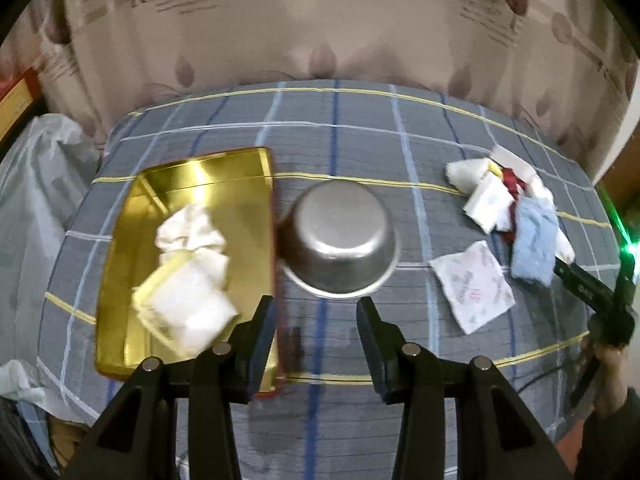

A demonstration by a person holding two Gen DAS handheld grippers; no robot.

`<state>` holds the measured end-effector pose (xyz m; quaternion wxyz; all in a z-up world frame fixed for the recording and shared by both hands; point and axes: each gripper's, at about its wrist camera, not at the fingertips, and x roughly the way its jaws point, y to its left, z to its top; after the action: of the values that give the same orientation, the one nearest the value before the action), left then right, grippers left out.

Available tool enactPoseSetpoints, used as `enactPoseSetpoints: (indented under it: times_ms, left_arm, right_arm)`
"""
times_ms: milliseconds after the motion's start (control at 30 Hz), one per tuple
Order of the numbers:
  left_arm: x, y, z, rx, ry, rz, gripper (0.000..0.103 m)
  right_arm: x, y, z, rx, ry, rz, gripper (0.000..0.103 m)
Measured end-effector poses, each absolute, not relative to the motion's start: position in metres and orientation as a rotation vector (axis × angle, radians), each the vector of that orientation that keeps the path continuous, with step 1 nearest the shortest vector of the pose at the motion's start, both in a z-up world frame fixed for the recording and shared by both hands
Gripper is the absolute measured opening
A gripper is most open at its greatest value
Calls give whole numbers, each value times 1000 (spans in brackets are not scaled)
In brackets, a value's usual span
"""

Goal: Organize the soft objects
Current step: 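Move the right tool back to the pile while the left tool moves toward the flower-print tissue, then grasp the flower-print white tissue with the left tool while the right tool reaches the white sock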

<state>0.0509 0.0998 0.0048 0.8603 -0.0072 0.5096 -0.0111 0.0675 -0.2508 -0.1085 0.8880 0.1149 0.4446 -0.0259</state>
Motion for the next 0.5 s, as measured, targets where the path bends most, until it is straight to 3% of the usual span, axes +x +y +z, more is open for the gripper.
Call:
enactPoseSetpoints:
  times_ms: [267,400,500]
  left_arm:
    - [56,55,-6,35,1097,-105,42]
    - [60,26,-13,38,1115,-207,42]
    - [63,4,-22,36,1139,-270,42]
  right_arm:
    - [81,-241,-111,213,889,11,77]
    - [82,-240,-111,208,855,40,54]
    - [81,-240,-109,214,834,45,45]
